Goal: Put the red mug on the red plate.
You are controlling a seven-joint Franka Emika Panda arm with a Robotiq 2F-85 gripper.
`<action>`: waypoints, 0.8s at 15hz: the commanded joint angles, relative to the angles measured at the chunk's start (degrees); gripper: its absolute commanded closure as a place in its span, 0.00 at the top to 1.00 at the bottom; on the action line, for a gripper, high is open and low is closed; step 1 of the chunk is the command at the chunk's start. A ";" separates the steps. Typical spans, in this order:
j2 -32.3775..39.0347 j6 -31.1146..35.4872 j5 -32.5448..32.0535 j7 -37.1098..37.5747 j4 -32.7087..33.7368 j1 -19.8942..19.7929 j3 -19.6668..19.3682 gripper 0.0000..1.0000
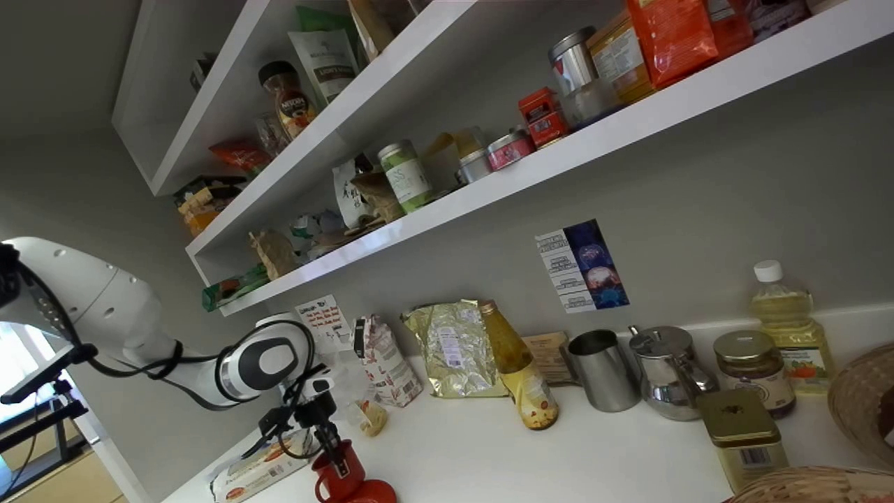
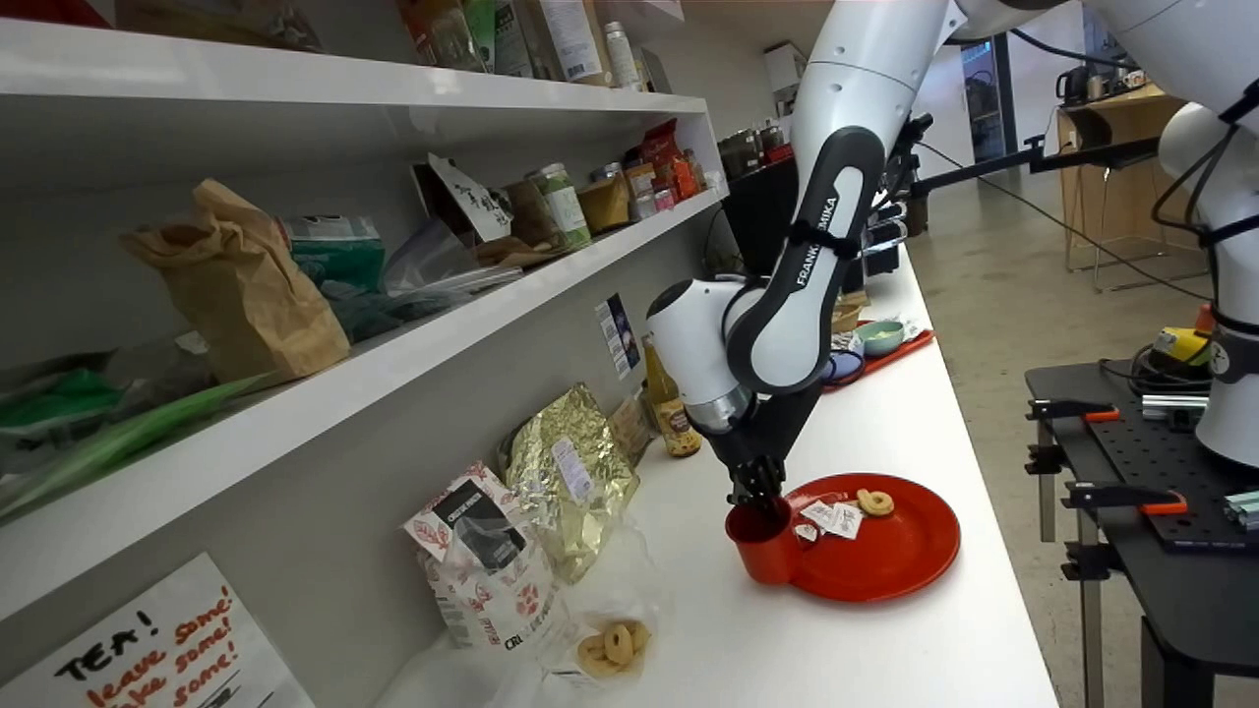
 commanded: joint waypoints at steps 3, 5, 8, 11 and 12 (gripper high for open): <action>-3.32 -0.22 0.08 -0.48 -4.08 -1.75 -0.59 0.02; -4.44 0.01 0.24 -0.54 -5.76 -2.25 -0.49 0.02; -6.34 0.22 1.01 -0.96 -9.02 -2.91 0.17 0.02; -7.72 0.22 2.42 -1.90 -12.46 -3.15 1.51 0.02; -8.10 0.32 2.79 -1.93 -14.01 -2.75 2.17 0.02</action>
